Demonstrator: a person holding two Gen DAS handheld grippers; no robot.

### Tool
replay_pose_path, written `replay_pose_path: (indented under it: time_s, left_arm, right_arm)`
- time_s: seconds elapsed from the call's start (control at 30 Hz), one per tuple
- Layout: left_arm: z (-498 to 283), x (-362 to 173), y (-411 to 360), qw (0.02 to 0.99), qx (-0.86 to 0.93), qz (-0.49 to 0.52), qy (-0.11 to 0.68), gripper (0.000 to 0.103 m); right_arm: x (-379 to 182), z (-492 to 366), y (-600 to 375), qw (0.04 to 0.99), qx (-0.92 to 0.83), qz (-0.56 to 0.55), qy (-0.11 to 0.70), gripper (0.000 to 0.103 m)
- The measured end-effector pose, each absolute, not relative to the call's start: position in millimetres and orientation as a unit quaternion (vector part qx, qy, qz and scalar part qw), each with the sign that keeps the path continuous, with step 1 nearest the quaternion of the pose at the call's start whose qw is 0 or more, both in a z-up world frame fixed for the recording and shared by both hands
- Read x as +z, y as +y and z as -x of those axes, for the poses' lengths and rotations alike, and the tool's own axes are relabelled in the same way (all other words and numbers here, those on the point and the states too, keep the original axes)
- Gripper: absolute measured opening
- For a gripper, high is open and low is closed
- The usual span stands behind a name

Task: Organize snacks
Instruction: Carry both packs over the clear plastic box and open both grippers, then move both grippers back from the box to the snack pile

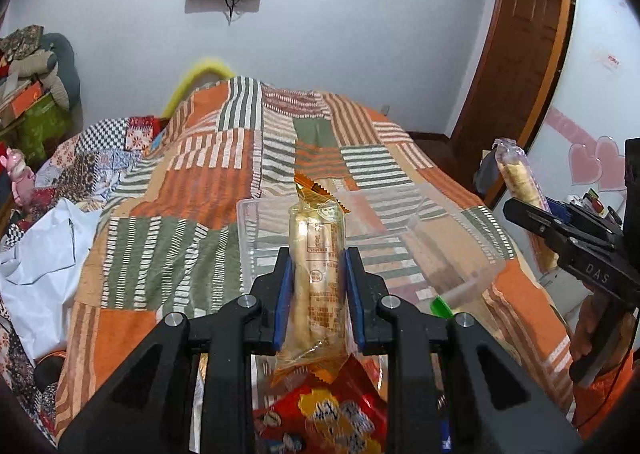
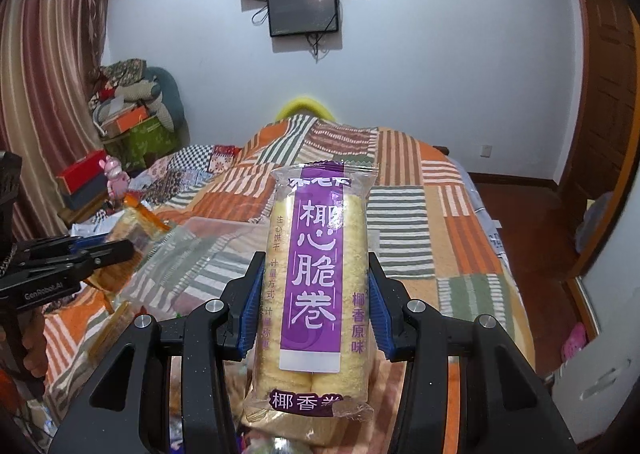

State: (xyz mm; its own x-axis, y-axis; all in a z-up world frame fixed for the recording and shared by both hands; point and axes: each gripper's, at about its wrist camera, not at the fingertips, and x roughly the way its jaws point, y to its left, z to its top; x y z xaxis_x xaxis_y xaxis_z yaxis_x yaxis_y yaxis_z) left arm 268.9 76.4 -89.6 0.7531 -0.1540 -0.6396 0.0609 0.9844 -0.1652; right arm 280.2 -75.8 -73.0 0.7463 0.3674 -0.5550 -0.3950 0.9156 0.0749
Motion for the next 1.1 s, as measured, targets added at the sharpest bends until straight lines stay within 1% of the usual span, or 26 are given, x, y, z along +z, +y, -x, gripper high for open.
replay_pose_path:
  time_s: [0.3,0.53,0.73,0.93,1.07,1.1]
  left_arm:
    - [-310.2,-105.6,77.8,0.921,-0.052,0.059,0.381,0.025]
    - [-332.0,-122.6,75.2,0.907,-0.066,0.073,0.409,0.025]
    - [-337.0,-135.2,68.0,0.894,-0.068,0.052,0.439,0.025]
    - [-334.5,-141.7,68.6,0.892,-0.062,0.043,0.446,0.025]
    - [-332.0,-142.9,72.4,0.89,-0.055,0.047,0.449,0.028]
    - [-330.9,-142.6,73.4,0.89,-0.056,0.05,0.449,0.031]
  right_arm:
    - [-94.1,-311.6,-60.5,0.914,0.227,0.044,0.334,0.043]
    - [-104.0,-329.3,-52.3,0.895,0.24,0.059,0.371,0.043]
    - [-116.7,-339.5,-45.8,0.876,0.245,0.074,0.409,0.043]
    - [-126.4,-344.2,-43.2,0.861,0.254,0.072,0.436,0.043]
    - [-127.9,-344.4,-43.5,0.857,0.256,0.078,0.44,0.043]
    - [-126.0,-343.0,-43.8,0.859,0.254,0.08,0.436,0.043]
